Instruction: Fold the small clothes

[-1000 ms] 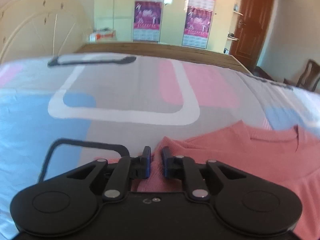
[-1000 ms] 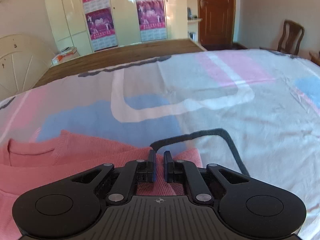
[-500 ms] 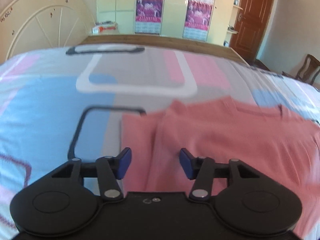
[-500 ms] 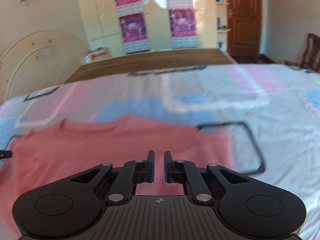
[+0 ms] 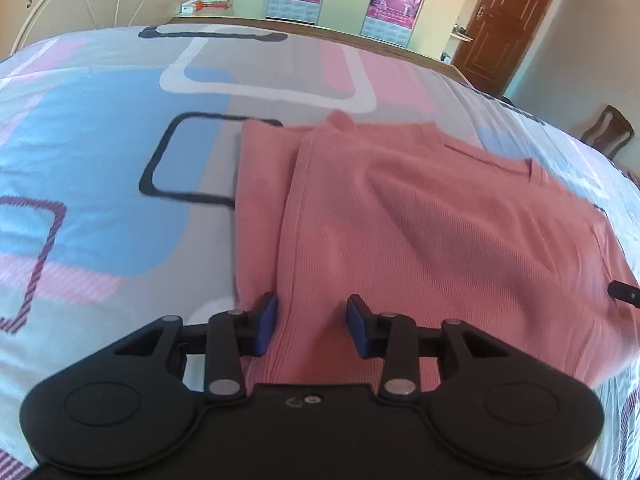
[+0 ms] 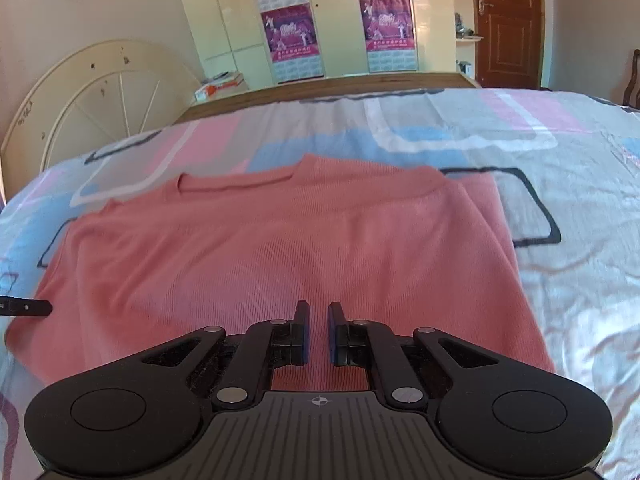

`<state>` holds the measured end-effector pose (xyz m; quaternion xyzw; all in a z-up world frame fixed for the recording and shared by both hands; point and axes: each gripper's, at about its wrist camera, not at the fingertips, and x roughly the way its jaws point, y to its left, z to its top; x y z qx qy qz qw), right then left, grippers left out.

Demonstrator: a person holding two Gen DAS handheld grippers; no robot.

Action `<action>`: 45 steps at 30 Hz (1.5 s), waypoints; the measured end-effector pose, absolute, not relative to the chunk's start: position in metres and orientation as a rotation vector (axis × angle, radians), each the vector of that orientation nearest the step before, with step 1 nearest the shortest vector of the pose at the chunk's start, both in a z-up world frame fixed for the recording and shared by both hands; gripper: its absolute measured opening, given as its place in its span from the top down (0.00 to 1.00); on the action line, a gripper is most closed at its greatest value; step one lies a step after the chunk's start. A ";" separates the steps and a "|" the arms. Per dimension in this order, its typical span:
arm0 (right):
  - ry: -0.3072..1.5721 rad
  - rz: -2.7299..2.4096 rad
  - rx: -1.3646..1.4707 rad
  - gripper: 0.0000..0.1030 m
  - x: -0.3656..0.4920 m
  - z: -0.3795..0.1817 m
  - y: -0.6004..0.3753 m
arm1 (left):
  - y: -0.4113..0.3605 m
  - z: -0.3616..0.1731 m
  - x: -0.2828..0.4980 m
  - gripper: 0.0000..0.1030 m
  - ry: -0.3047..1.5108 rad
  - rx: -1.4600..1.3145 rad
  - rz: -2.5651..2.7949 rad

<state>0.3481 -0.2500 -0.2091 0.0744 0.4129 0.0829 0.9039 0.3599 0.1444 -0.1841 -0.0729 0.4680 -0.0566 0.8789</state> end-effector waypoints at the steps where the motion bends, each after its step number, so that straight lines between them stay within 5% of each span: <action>1: 0.856 0.171 0.153 0.93 0.346 -0.210 -0.249 | 0.143 -0.185 0.358 0.81 0.972 -0.149 -0.117; 2: 0.857 0.169 0.156 0.93 0.346 -0.210 -0.248 | 0.142 -0.186 0.358 0.94 0.969 -0.150 -0.122; 14: 0.858 0.084 0.059 0.93 0.328 -0.227 -0.261 | 0.144 -0.179 0.325 0.94 0.923 -0.082 -0.069; 16: 0.871 0.079 0.053 0.93 0.330 -0.221 -0.260 | 0.135 -0.171 0.324 0.80 0.889 -0.028 -0.042; 18: 0.860 0.095 0.054 0.93 0.328 -0.214 -0.257 | 0.131 -0.161 0.318 0.52 0.842 -0.009 -0.006; 20: 0.838 0.110 0.057 0.93 0.326 -0.206 -0.255 | 0.128 -0.148 0.311 0.44 0.771 -0.033 0.006; 29: 0.800 0.180 0.098 0.89 0.348 -0.191 -0.226 | 0.054 -0.148 0.347 0.37 0.764 -0.059 -0.192; 31: 0.797 0.216 0.083 0.75 0.348 -0.192 -0.211 | 0.041 -0.161 0.354 0.37 0.801 -0.039 -0.198; 33: 0.793 0.240 0.078 0.51 0.342 -0.196 -0.201 | 0.040 -0.180 0.354 0.33 0.857 -0.025 -0.194; 36: 0.853 0.243 -0.001 0.51 0.337 -0.218 -0.189 | 0.045 -0.194 0.342 0.26 0.858 -0.022 -0.182; 45: 0.869 0.269 -0.094 0.51 0.322 -0.227 -0.181 | 0.032 -0.197 0.323 0.24 0.877 0.039 -0.174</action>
